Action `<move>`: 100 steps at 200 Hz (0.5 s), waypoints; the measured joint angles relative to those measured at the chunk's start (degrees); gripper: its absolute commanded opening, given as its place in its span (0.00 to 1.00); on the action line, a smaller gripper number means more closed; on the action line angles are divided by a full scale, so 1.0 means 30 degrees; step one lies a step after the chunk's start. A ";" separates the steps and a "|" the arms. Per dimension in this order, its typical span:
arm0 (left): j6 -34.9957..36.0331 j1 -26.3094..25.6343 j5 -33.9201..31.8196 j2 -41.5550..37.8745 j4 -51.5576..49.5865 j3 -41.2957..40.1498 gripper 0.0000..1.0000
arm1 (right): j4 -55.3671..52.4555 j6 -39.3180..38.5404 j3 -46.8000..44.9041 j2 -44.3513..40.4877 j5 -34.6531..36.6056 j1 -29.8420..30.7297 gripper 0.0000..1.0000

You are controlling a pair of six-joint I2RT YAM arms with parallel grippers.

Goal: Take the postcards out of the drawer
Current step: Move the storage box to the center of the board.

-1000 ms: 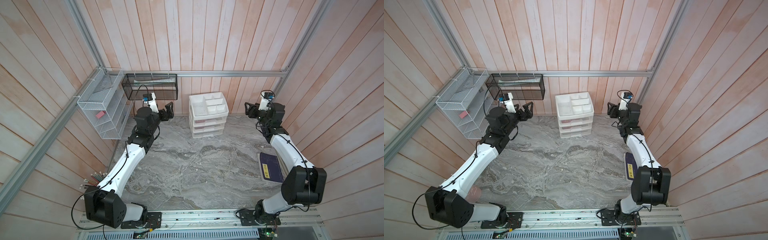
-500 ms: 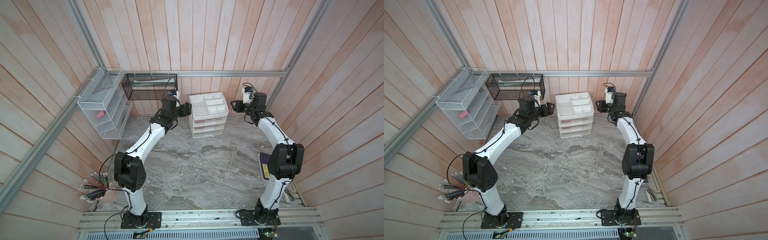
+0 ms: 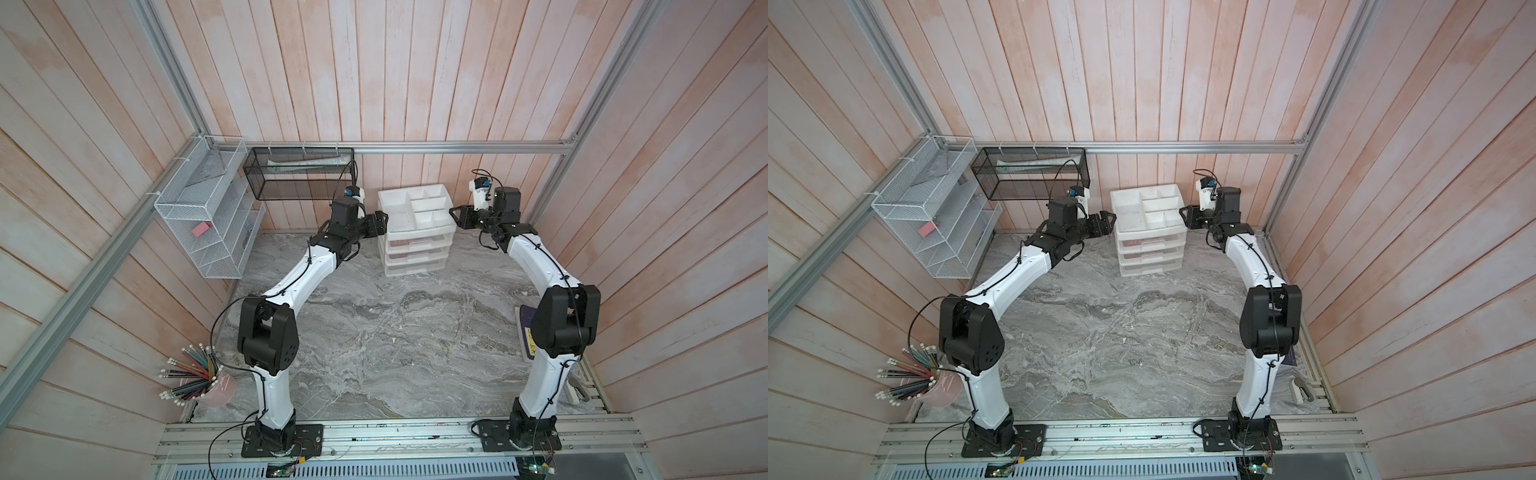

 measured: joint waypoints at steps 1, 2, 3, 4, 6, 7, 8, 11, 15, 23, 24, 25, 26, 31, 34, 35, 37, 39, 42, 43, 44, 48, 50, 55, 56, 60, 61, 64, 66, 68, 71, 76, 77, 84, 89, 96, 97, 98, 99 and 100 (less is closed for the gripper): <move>-0.0007 0.0000 0.0015 0.0029 0.0029 0.0007 0.86 | 0.0000 -0.0007 0.0000 0.0022 -0.0007 0.0000 0.45; -0.0007 0.0000 0.0029 0.0044 0.0044 0.0007 0.86 | 0.0000 -0.0007 0.0000 0.0036 -0.0015 0.0000 0.45; -0.0007 0.0000 0.0058 0.0073 0.0066 0.0007 0.86 | 0.0000 -0.0007 0.0007 0.0066 -0.0022 0.0000 0.45; -0.0007 -0.0007 0.0073 0.0095 0.0080 0.0007 0.86 | 0.0000 -0.0007 0.0007 0.0073 -0.0029 0.0000 0.45; -0.0015 -0.0015 0.0102 0.0138 0.0109 0.0015 0.86 | 0.0000 -0.0007 0.0015 0.0102 -0.0036 0.0007 0.44; -0.0015 -0.0015 0.0117 0.0168 0.0131 0.0015 0.86 | 0.0000 -0.0007 0.0015 0.0117 -0.0051 0.0007 0.45; -0.0015 -0.0015 0.0131 0.0182 0.0146 0.0015 0.86 | 0.0000 -0.0007 0.0015 0.0131 -0.0058 0.0007 0.45; -0.0036 -0.0022 0.0182 0.0255 0.0197 0.0022 0.86 | 0.0007 -0.0007 0.0022 0.0189 -0.0080 0.0007 0.44; -0.0044 -0.0036 0.0240 0.0335 0.0277 0.0029 0.86 | 0.0000 0.0000 0.0022 0.0233 -0.0102 0.0022 0.44; -0.0102 -0.0051 0.0342 0.0510 0.0408 0.0029 0.85 | 0.0000 -0.0007 0.0022 0.0342 -0.0146 0.0022 0.44; -0.0124 -0.0051 0.0372 0.0539 0.0430 0.0029 0.85 | 0.0000 -0.0007 0.0022 0.0364 -0.0153 0.0022 0.44; -0.0146 -0.0051 0.0379 0.0554 0.0444 0.0029 0.85 | 0.0000 -0.0007 0.0022 0.0372 -0.0153 0.0022 0.43; -0.0160 -0.0051 0.0401 0.0583 0.0466 0.0029 0.85 | 0.0000 0.0000 0.0022 0.0386 -0.0153 0.0022 0.43; -0.0182 -0.0051 0.0510 0.0678 0.0532 0.0029 0.84 | 0.0000 0.0000 0.0022 0.0444 -0.0189 0.0022 0.43; -0.0197 -0.0051 0.0568 0.0729 0.0554 0.0029 0.84 | 0.0000 0.0007 0.0036 0.0481 -0.0226 0.0022 0.43; -0.0204 -0.0051 0.0590 0.0743 0.0568 0.0029 0.83 | 0.0000 0.0000 0.0036 0.0488 -0.0233 0.0022 0.43; -0.0255 -0.0051 0.0605 0.0787 0.0605 0.0029 0.83 | 0.0000 0.0000 0.0051 0.0517 -0.0262 0.0022 0.43; -0.0284 -0.0051 0.0656 0.0823 0.0619 0.0029 0.82 | 0.0000 0.0007 0.0058 0.0539 -0.0284 0.0022 0.43; -0.0299 -0.0058 0.0699 0.0874 0.0692 0.0029 0.81 | 0.0000 0.0007 0.0073 0.0561 -0.0306 0.0022 0.43; -0.0313 -0.0058 0.0714 0.0889 0.0707 0.0029 0.81 | 0.0000 0.0007 0.0087 0.0583 -0.0328 0.0022 0.43; -0.0357 -0.0066 0.0721 0.0911 0.0743 0.0029 0.80 | 0.0000 0.0007 0.0087 0.0583 -0.0342 0.0022 0.43; -0.0357 -0.0080 0.0801 0.0954 0.0831 0.0029 0.79 | 0.0000 0.0015 0.0095 0.0619 -0.0408 0.0022 0.43; -0.0401 -0.0080 0.0845 0.0976 0.0852 0.0029 0.78 | 0.0000 0.0015 0.0102 0.0619 -0.0444 0.0022 0.42; -0.0423 -0.0080 0.0954 0.1035 0.0940 0.0029 0.78 | 0.0000 0.0029 0.0117 0.0648 -0.0546 0.0022 0.42; -0.0437 -0.0080 0.0969 0.1049 0.0954 0.0029 0.77 | 0.0000 0.0029 0.0117 0.0648 -0.0561 0.0022 0.42; -0.0495 -0.0080 0.1093 0.1093 0.1049 0.0029 0.77 | 0.0015 0.0066 0.0124 0.0663 -0.0641 0.0022 0.42; -0.0481 -0.0080 0.1122 0.1100 0.1078 0.0029 0.77 | 0.0015 0.0073 0.0124 0.0663 -0.0663 0.0022 0.42; -0.0539 -0.0080 0.1173 0.1129 0.1166 0.0029 0.77 | 0.0029 0.0066 0.0124 0.0670 -0.0707 0.0022 0.42; -0.0568 -0.0080 0.1239 0.1144 0.1224 0.0029 0.77 | 0.0036 0.0080 0.0124 0.0678 -0.0750 0.0022 0.42; -0.0568 -0.0080 0.1253 0.1166 0.1282 0.0029 0.77 | 0.0044 0.0080 0.0124 0.0685 -0.0794 0.0022 0.42; -0.0590 -0.0087 0.1319 0.1202 0.1377 0.0029 0.76 | 0.0073 0.0080 0.0131 0.0692 -0.0867 0.0022 0.41; -0.0605 -0.0109 0.1421 0.1231 0.1486 0.0029 0.76 | 0.0080 0.0095 0.0146 0.0721 -0.0969 0.0022 0.41; -0.0612 -0.0109 0.1435 0.1239 0.1501 0.0029 0.76 | 0.0080 0.0095 0.0153 0.0729 -0.0998 0.0022 0.41; -0.0656 -0.0131 0.1588 0.1275 0.1647 0.0029 0.75 | 0.0102 0.0131 0.0160 0.0758 -0.1137 0.0022 0.39; -0.0663 -0.0153 0.1654 0.1297 0.1719 0.0029 0.75 | 0.0124 0.0160 0.0160 0.0787 -0.1224 0.0036 0.38; -0.0670 -0.0182 0.1741 0.1311 0.1836 0.0029 0.73 | 0.0153 0.0233 0.0160 0.0823 -0.1370 0.0036 0.37; -0.0707 -0.0189 0.1749 0.1319 0.1858 0.0036 0.72 | 0.0153 0.0204 0.0160 0.0831 -0.1384 0.0036 0.36; -0.0721 -0.0197 0.1756 0.1319 0.1865 0.0036 0.72 | 0.0160 0.0204 0.0160 0.0831 -0.1392 0.0044 0.36; -0.0714 -0.0204 0.1792 0.1319 0.1887 0.0036 0.72 | 0.0168 0.0204 0.0160 0.0831 -0.1406 0.0044 0.36; -0.0707 -0.0211 0.1800 0.1319 0.1894 0.0036 0.72 | 0.0168 0.0226 0.0160 0.0838 -0.1413 0.0051 0.36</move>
